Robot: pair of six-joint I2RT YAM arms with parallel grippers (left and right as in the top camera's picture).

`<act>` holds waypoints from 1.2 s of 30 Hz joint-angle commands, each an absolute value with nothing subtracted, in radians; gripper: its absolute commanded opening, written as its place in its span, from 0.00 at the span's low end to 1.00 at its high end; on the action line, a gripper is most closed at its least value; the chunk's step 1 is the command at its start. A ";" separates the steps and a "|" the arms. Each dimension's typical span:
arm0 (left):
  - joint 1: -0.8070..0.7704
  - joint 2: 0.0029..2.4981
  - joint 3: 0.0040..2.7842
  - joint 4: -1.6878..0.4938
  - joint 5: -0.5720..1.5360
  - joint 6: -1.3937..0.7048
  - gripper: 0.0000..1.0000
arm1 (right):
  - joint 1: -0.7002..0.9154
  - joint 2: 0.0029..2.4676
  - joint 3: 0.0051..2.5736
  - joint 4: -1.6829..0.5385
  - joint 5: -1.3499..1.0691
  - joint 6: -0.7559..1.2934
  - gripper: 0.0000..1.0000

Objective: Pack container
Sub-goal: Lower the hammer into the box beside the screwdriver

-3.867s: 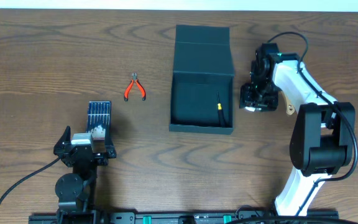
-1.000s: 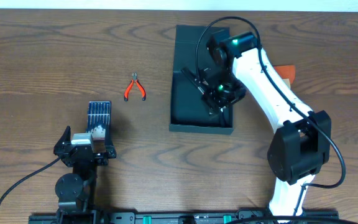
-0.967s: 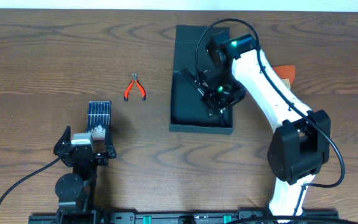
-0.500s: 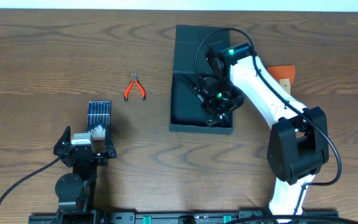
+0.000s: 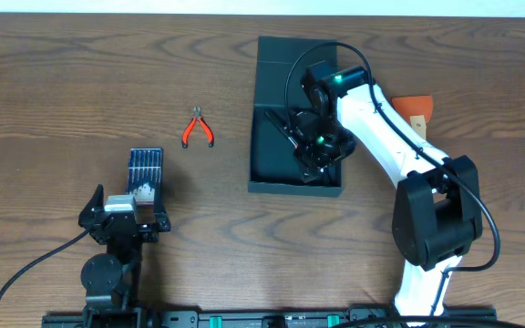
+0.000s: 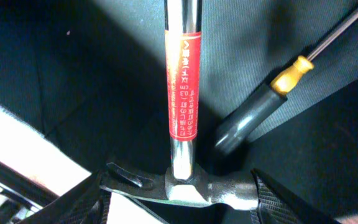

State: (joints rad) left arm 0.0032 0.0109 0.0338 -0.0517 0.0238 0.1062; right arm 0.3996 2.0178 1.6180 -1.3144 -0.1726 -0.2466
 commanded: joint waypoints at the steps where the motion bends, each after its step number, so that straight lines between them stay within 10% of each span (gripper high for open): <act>1: -0.001 0.005 0.005 -0.069 0.022 0.115 0.99 | 0.409 2.003 1.601 -1.303 -0.188 -0.259 0.27; 12: -0.001 0.005 0.005 -0.069 0.022 0.115 0.99 | 0.409 2.003 1.541 -1.262 -0.188 -0.259 0.30; 18: -0.001 0.005 0.006 -0.069 0.022 0.115 0.99 | 0.409 2.003 1.534 -1.250 -0.188 -0.259 0.53; 36: -0.001 0.005 0.005 -0.069 0.022 0.115 0.99 | 0.409 2.003 1.534 -1.230 -0.188 -0.259 0.75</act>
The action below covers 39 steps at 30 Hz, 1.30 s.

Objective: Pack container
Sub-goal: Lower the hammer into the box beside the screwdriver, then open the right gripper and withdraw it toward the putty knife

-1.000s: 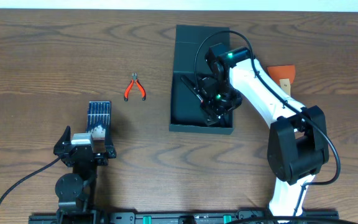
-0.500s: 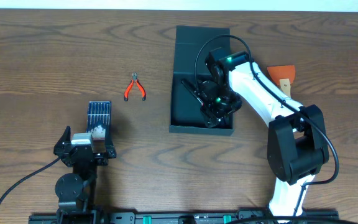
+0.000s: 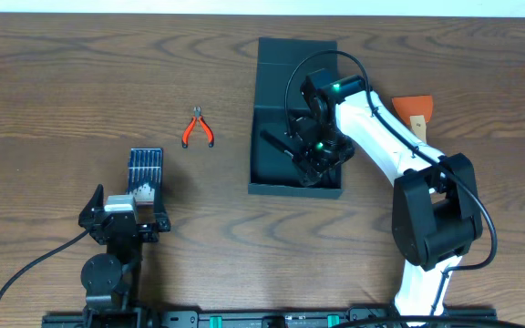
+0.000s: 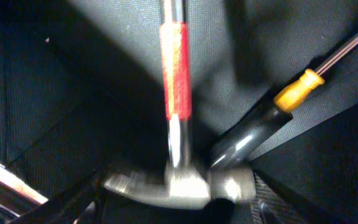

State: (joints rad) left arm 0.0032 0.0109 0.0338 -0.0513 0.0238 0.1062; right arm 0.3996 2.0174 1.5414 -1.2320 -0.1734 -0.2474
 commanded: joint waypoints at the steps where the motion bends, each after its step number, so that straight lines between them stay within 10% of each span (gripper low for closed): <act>1: -0.001 0.005 0.006 -0.069 0.022 0.115 0.99 | 0.409 2.003 1.534 -1.229 -0.188 -0.260 0.75; 39: -0.001 0.005 0.005 -0.069 0.022 0.115 0.98 | 0.127 2.003 2.102 -1.528 0.060 0.082 0.79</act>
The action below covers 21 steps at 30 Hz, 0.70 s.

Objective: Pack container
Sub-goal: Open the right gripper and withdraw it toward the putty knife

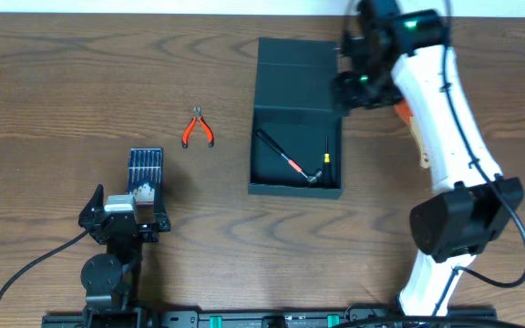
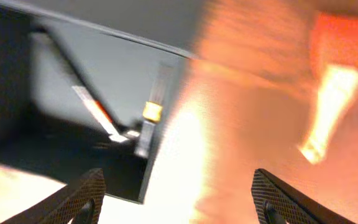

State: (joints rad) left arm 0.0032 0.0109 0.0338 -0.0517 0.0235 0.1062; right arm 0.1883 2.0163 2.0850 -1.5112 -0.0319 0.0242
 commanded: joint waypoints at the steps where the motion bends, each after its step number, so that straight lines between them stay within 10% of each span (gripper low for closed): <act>1: -0.001 0.005 0.005 -0.069 0.022 0.115 0.99 | 0.104 2.003 2.101 -1.531 0.059 0.082 0.83; 3: -0.001 0.005 0.005 -0.069 0.022 0.115 0.98 | 0.046 2.003 2.101 -1.532 0.061 0.081 0.99; 21: -0.001 0.005 0.006 -0.069 0.022 0.115 0.98 | -0.084 2.003 2.100 -1.534 0.045 0.082 0.99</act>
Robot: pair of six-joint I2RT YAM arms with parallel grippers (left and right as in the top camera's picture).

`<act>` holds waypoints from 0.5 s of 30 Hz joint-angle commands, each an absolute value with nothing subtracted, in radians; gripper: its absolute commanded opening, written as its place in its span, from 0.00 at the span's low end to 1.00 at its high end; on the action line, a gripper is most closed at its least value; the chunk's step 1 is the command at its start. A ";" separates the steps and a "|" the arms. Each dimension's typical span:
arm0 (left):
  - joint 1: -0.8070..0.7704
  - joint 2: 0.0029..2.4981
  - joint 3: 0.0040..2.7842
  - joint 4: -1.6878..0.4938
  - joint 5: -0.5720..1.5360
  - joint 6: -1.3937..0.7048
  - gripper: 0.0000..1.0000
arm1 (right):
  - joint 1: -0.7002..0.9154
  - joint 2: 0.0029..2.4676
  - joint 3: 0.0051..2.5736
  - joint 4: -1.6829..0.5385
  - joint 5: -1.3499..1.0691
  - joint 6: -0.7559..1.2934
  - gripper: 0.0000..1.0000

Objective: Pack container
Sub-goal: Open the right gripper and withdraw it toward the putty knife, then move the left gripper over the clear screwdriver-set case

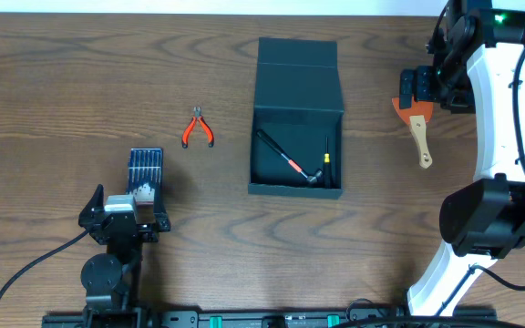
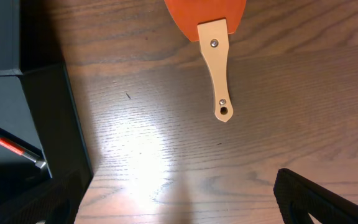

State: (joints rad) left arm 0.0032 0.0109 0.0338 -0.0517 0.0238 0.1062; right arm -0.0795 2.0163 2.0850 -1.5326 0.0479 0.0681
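The open black box [image 1: 264,146] stands mid-table with its lid folded back; a hammer [image 1: 285,159] with a red band and a yellow-collared screwdriver [image 1: 326,162] lie inside. An orange scraper with a wooden handle [image 1: 420,141] lies right of the box, seen blade-up in the wrist view [image 2: 217,68]. My right gripper [image 1: 424,91] hovers open over the scraper's blade, and in the right wrist view the gripper [image 2: 179,208] has bare table between its fingers. Red pliers [image 1: 198,128] and a blue bit case [image 1: 144,169] lie left of the box. My left gripper [image 1: 124,217] rests behind the case.
The box's right wall [image 2: 42,124] stands just left of the scraper, with the hammer's banded shaft [image 2: 11,146] showing inside. The table's far edge runs close behind the right arm.
My right gripper has moved from the box's far right corner rightward to above the orange scraper, still open. The left arm and the other items are unmoved.
The right gripper was low in the box with the hammer's head between its fingers. Then the hammer showed blurred beside the screwdriver. Later the gripper was up at the box's far right corner, the hammer left inside. Now it hangs open over the scraper.
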 commanded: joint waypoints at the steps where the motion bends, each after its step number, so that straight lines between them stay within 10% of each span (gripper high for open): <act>1: -0.001 0.005 0.005 -0.069 0.022 0.115 0.98 | -0.084 2.003 2.100 -1.534 0.045 0.081 0.99; 15: -0.001 0.078 0.119 -0.154 0.222 0.047 0.98 | -0.084 2.003 2.100 -1.533 0.045 0.081 0.99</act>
